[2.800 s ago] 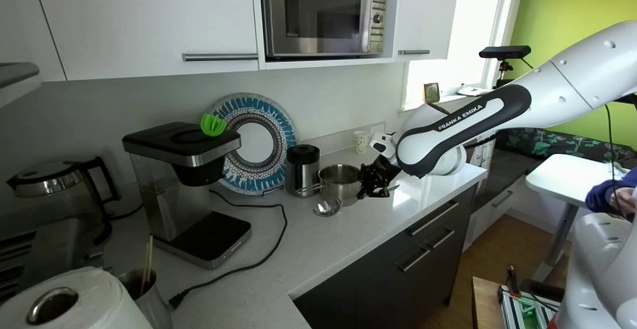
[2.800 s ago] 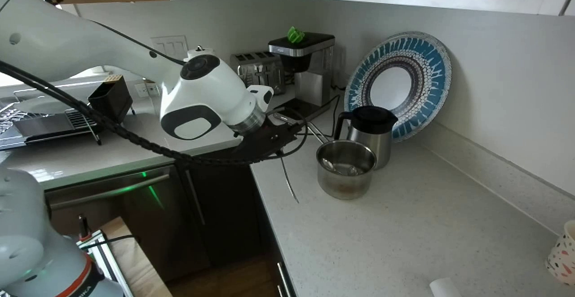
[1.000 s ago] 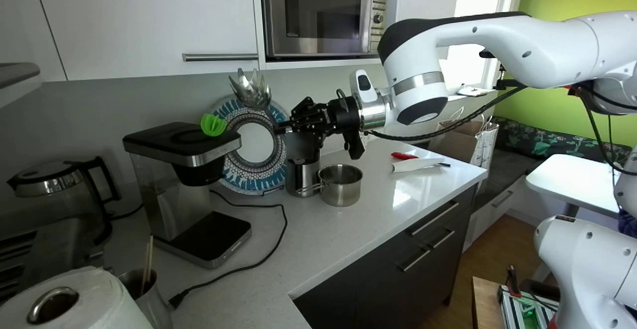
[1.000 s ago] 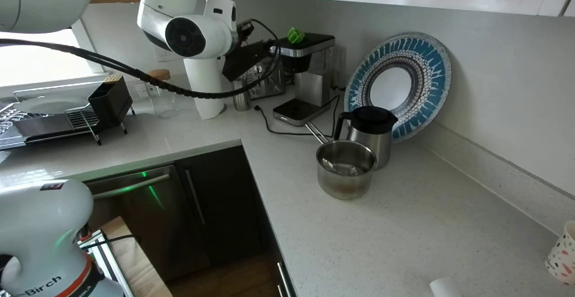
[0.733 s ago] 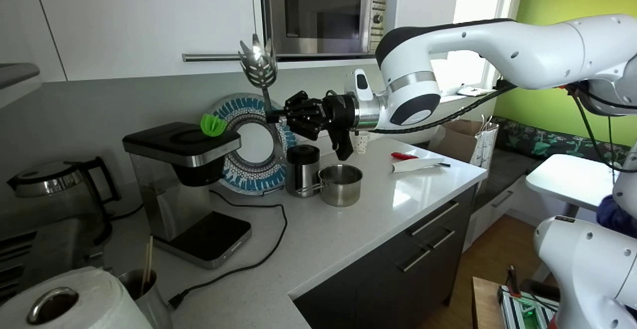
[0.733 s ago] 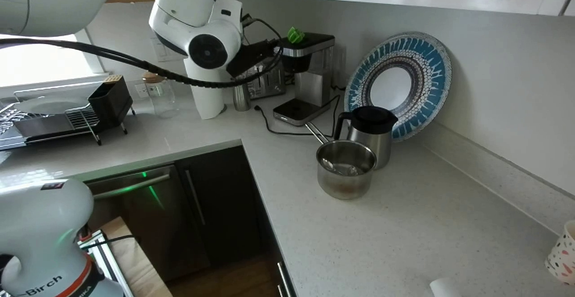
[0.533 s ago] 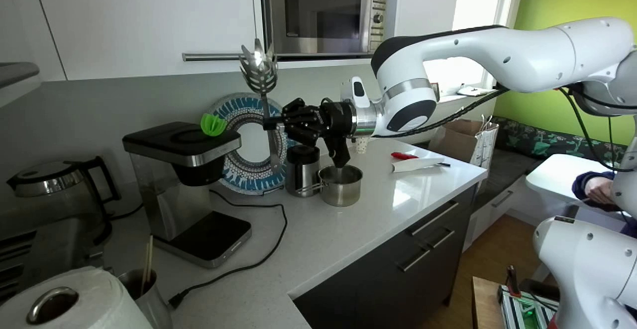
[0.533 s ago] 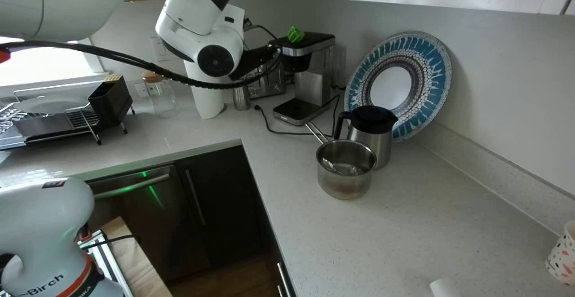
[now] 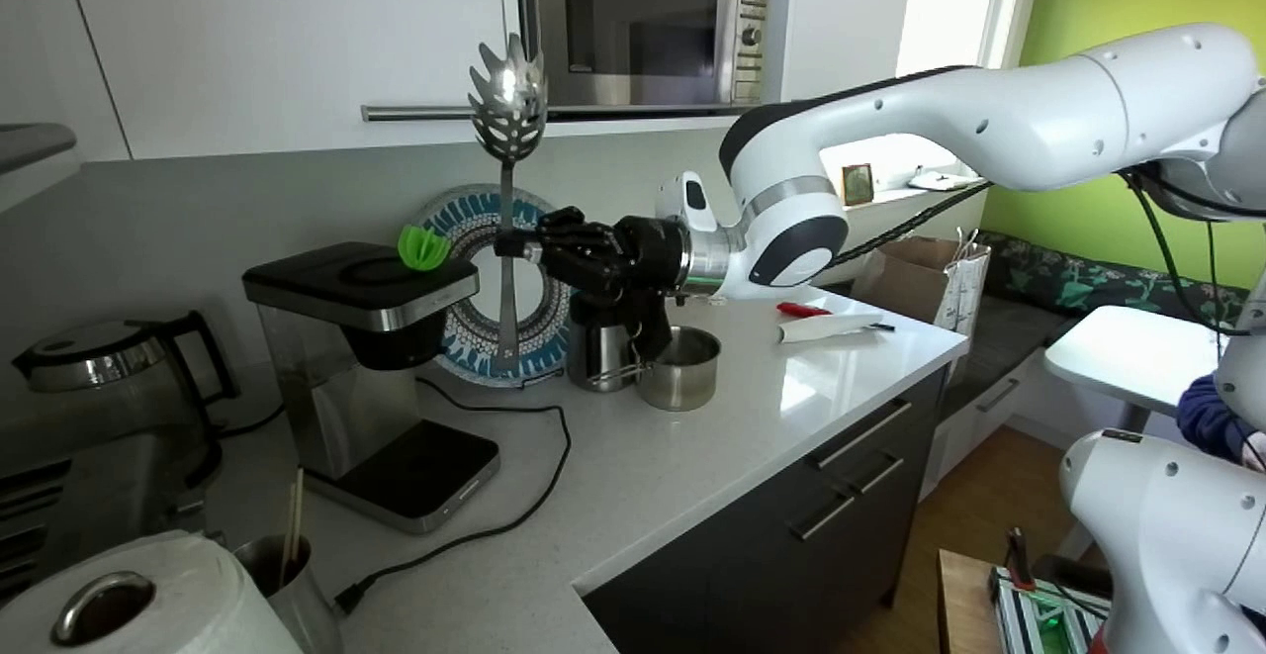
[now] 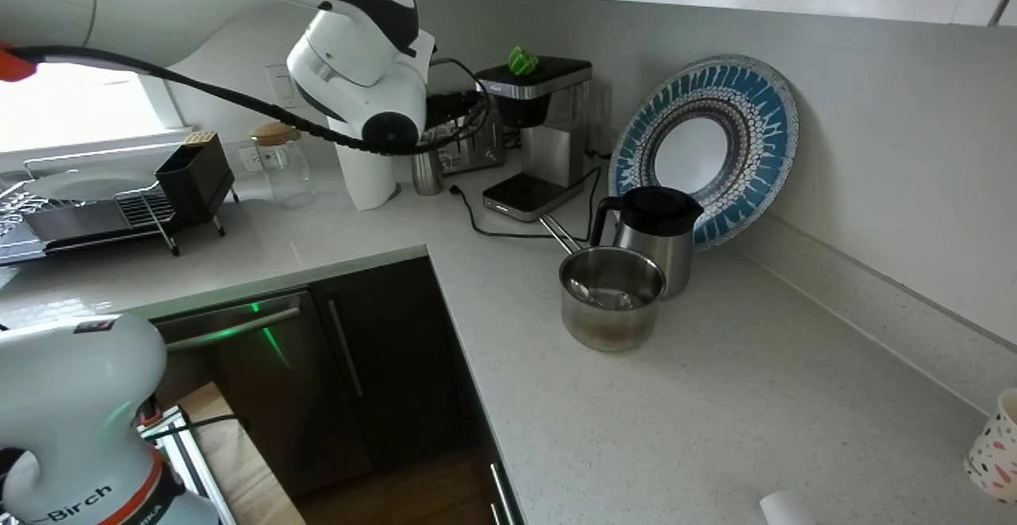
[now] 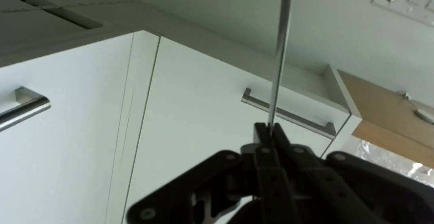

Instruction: Pick up the steel pasta server from the table and put it cocktail shaker near the paper towel roll

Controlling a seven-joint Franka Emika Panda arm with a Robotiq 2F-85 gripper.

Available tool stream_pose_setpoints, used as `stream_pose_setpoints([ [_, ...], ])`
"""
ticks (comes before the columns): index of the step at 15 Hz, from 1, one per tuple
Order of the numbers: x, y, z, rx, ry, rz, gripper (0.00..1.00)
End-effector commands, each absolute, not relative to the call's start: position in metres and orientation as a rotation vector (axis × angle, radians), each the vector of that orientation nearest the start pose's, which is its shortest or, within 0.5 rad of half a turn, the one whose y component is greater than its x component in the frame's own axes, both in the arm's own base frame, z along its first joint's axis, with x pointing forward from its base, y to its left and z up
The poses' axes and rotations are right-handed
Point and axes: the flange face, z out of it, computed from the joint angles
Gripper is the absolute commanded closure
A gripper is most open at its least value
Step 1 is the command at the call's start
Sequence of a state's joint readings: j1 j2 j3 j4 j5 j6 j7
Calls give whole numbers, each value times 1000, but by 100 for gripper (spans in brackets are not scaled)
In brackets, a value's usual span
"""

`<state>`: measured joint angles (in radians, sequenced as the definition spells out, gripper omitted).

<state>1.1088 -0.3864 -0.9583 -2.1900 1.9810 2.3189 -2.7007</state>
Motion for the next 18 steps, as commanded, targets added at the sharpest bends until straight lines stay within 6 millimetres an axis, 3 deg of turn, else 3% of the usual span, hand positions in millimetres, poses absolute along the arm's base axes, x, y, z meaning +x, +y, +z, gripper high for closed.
stream_pose_setpoints([
  [1, 543, 80, 527, -1334, -777, -2060, 99],
  [5, 563, 106, 521, -1338, -637, -2018, 99],
  [7, 572, 107, 519, -1397, -654, -1990, 99],
  [8, 559, 103, 509, -1377, -661, -1993, 96],
  [12, 569, 107, 512, -1406, -684, -1983, 99],
  [14, 588, 120, 492, -1503, -612, -1883, 99],
  [18, 618, 149, 481, -1490, -566, -1790, 99],
])
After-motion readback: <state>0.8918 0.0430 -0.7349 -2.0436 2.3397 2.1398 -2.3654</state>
